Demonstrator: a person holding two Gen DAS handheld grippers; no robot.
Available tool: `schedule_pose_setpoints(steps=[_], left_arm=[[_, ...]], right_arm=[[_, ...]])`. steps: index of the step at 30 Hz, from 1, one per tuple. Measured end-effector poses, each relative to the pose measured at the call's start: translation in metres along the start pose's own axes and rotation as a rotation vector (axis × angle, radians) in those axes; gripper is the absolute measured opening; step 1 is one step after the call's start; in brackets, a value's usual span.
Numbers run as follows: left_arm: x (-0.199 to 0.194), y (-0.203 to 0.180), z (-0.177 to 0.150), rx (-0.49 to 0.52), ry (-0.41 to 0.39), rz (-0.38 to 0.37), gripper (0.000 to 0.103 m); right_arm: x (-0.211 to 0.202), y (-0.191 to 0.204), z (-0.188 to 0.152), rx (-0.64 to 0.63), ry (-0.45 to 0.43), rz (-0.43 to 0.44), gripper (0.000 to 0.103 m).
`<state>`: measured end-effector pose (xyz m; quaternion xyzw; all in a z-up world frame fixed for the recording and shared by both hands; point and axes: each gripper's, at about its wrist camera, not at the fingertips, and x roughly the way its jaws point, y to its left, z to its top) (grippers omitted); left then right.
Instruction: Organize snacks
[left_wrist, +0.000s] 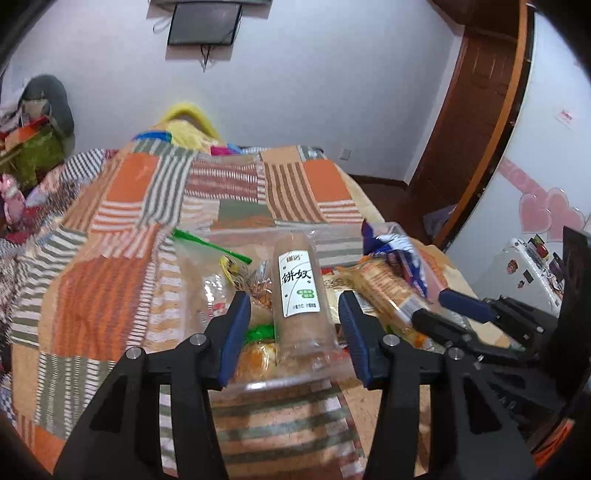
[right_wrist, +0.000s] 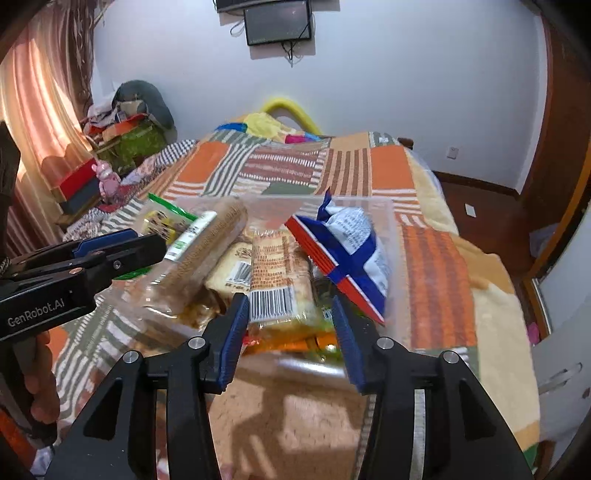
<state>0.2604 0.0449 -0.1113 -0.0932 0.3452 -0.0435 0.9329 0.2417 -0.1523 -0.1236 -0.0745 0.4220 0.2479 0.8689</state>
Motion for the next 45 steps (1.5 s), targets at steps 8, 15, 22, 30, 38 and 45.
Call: schedule_pose_setpoints(steps=[8, 15, 22, 30, 38, 45], left_arm=[[-0.089, -0.013, 0.009, 0.041, -0.161, 0.007, 0.049], [-0.167, -0.028, 0.011, 0.081, -0.302, 0.005, 0.052], [-0.214, -0.04, 0.004, 0.092, -0.405, 0.024, 0.068], [-0.229, -0.045, -0.005, 0.105, -0.444, 0.049, 0.093], [-0.233, -0.044, -0.011, 0.101, -0.452, 0.064, 0.102], [-0.233, -0.042, -0.014, 0.101, -0.451, 0.073, 0.103]], right_arm=[[-0.076, 0.007, 0.014, -0.011, -0.164, 0.008, 0.046], [-0.147, 0.016, 0.018, -0.005, -0.326, 0.032, 0.048], [-0.19, 0.03, 0.012, -0.01, -0.43, 0.051, 0.056], [-0.2, 0.041, 0.004, -0.013, -0.483, 0.018, 0.084], [-0.204, 0.045, -0.001, -0.008, -0.505, -0.01, 0.102], [-0.205, 0.048, -0.002, -0.012, -0.509, -0.025, 0.103]])
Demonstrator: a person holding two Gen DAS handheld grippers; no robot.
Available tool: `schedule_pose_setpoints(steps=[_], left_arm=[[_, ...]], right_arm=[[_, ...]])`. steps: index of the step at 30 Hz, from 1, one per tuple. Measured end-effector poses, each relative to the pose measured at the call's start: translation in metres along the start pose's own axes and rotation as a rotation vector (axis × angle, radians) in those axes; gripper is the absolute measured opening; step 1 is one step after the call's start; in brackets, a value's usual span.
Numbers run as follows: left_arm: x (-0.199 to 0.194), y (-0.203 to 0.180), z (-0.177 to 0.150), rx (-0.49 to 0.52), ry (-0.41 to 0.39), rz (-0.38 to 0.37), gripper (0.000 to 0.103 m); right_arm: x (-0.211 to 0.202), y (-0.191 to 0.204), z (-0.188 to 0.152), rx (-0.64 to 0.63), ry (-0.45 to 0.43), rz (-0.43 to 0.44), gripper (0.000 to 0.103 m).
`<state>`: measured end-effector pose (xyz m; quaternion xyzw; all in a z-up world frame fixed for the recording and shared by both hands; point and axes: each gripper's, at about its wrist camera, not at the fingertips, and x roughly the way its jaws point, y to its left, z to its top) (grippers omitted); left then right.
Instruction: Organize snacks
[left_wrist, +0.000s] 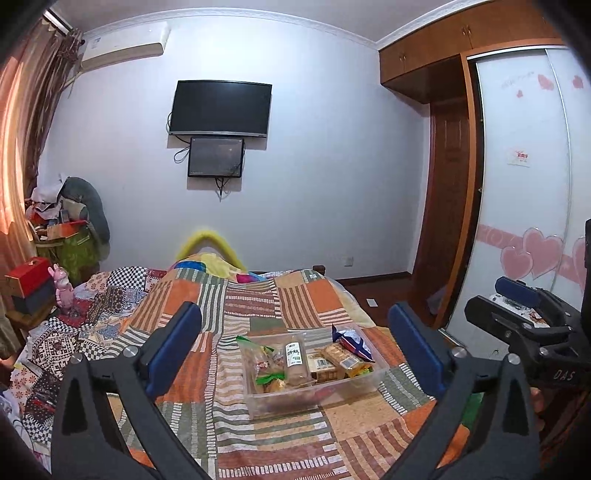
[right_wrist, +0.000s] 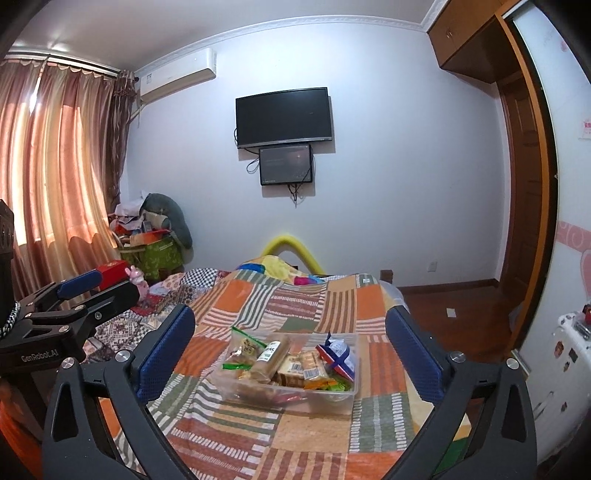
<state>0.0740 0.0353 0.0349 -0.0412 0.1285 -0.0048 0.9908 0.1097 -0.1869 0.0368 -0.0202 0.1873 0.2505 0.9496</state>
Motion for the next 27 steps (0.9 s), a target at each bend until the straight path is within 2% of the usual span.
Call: schedule_pose_setpoints(steps=[27], left_arm=[[-0.0024, -0.0062, -0.0017, 0.01, 0.009, -0.017, 0.103]], right_arm=[[-0.0036, -0.0035, -0.0072, 0.003, 0.015, -0.011, 0.103]])
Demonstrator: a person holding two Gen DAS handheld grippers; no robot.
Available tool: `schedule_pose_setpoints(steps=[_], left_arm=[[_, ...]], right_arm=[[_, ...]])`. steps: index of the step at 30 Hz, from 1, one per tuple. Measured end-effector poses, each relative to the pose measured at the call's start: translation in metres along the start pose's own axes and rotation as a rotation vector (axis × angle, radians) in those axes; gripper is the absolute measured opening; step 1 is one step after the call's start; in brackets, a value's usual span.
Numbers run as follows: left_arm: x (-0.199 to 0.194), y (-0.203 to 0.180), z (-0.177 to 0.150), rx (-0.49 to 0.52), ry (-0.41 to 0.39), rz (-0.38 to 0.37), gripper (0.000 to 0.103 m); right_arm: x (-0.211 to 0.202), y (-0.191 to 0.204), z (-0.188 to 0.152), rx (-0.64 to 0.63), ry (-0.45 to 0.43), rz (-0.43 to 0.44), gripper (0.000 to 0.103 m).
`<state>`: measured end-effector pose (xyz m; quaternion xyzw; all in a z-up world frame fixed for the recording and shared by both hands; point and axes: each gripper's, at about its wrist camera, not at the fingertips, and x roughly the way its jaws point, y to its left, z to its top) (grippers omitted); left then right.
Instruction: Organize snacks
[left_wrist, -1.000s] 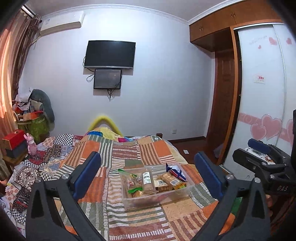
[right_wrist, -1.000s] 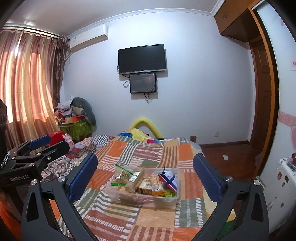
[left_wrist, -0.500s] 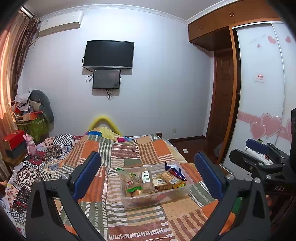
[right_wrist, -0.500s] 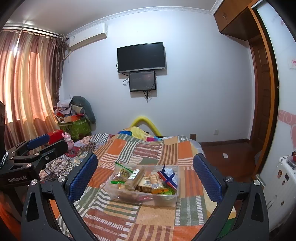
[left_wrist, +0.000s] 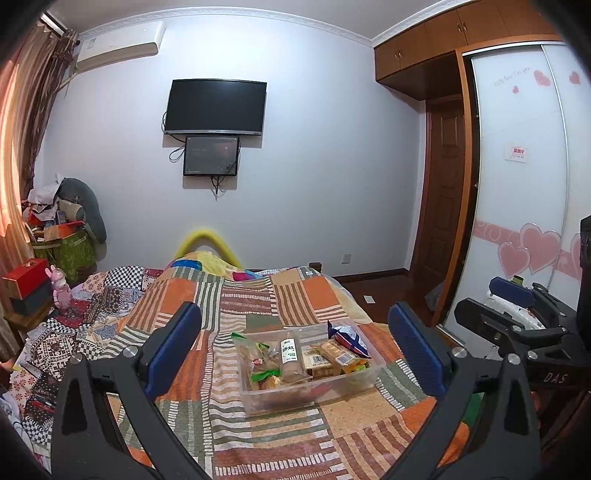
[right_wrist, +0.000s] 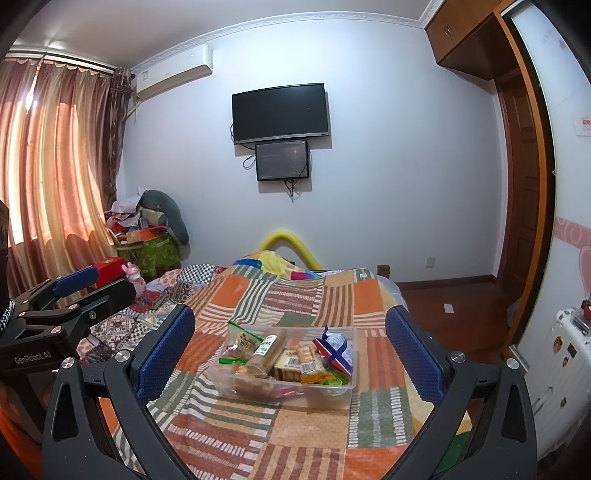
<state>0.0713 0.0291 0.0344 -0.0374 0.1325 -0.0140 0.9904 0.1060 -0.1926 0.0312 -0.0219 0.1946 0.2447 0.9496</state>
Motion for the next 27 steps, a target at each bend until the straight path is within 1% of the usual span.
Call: schedule_pose_setpoints(steps=[20, 27], left_arm=[[-0.0008, -0.0001, -0.0033, 0.002, 0.011, -0.001, 0.103], [0.0003, -0.0001, -0.0033, -0.003, 0.023, -0.026, 0.103]], right_arm=[[-0.0021, 0.0012, 0.0002, -0.01, -0.001, -0.006, 0.103], [-0.0023, 0.0016, -0.0002, -0.011, 0.0, -0.006, 0.103]])
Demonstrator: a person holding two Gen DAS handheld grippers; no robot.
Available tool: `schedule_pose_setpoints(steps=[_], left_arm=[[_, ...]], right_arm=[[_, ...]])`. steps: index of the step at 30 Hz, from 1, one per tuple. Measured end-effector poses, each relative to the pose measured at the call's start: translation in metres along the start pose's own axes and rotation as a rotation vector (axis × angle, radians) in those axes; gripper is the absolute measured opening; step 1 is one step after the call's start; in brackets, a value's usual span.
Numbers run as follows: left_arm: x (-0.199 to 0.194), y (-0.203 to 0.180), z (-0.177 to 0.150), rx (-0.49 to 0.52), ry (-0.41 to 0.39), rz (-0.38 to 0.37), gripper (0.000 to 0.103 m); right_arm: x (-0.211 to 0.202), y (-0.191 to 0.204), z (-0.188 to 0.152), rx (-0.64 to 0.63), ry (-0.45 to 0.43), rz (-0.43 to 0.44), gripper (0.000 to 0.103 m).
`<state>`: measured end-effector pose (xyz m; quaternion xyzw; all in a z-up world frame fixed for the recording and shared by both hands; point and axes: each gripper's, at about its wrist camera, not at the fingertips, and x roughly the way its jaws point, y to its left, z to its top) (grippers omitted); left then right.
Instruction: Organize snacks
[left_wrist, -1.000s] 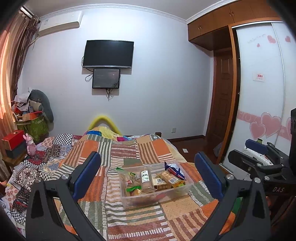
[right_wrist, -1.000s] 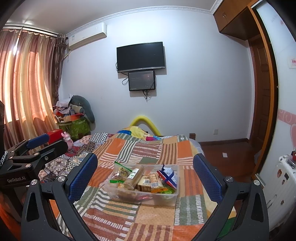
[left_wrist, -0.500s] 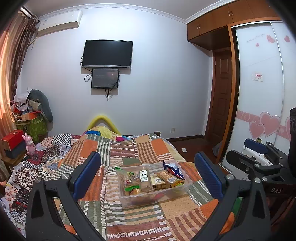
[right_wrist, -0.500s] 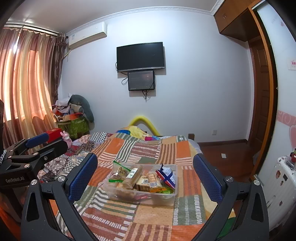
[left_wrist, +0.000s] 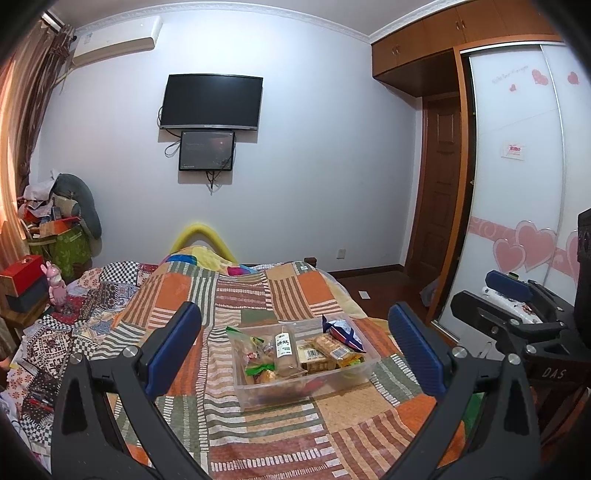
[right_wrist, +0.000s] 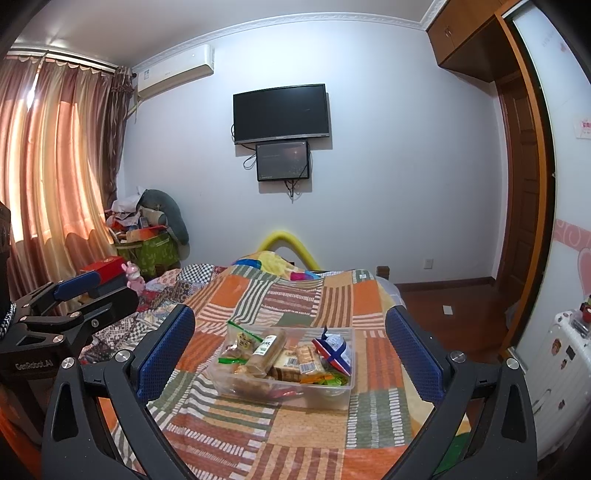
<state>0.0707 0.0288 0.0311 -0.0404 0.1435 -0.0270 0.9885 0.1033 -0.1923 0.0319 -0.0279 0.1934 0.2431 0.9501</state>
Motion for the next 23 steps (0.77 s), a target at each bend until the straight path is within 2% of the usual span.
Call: schedule_pose_setpoints(steps=[23], left_arm=[[0.0015, -0.0048, -0.0022, 0.01, 0.005, -0.02, 0.103]], right_arm=[[-0.0008, 0.0056, 0.0007, -0.009, 0.016, 0.008, 0.103]])
